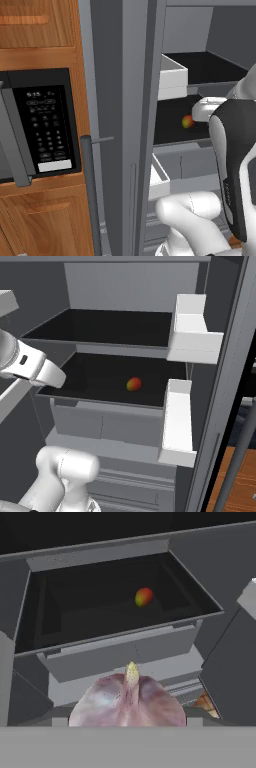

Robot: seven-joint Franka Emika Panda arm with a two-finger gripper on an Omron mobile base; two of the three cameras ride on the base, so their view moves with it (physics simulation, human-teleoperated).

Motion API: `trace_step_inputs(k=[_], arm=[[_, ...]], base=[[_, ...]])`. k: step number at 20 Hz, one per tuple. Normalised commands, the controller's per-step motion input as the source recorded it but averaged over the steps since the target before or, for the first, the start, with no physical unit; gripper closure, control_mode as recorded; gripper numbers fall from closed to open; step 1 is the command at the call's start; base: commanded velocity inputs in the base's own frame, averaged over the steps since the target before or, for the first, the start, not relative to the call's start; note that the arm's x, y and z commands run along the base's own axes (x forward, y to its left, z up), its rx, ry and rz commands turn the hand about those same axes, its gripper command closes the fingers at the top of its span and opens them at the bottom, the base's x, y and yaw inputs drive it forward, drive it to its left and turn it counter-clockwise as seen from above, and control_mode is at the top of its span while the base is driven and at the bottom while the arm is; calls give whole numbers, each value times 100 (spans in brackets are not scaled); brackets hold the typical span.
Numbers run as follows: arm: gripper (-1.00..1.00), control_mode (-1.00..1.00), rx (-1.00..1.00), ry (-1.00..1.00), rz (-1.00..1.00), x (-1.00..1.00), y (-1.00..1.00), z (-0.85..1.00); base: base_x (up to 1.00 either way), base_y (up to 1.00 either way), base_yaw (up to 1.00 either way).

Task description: Retrieve the bottle and the shaker from the cabinet and place them next to the mixing bowl on the counter. Then add garlic from the fridge to the mixing bowl.

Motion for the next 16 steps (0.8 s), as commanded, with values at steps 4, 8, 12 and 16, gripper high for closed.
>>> trace_step_inputs(k=[4, 8, 12, 16], arm=[[100, -100, 1, 13, 7, 4, -17, -37], [100, -100, 0, 17, 7, 20, -12, -48], [100, -100, 0, 11, 0, 3, -1, -9], [100, -100, 0, 0, 0, 0, 0, 0]], base=[[0, 0, 0], [0, 0, 0], [0, 0, 0], [0, 0, 0]])
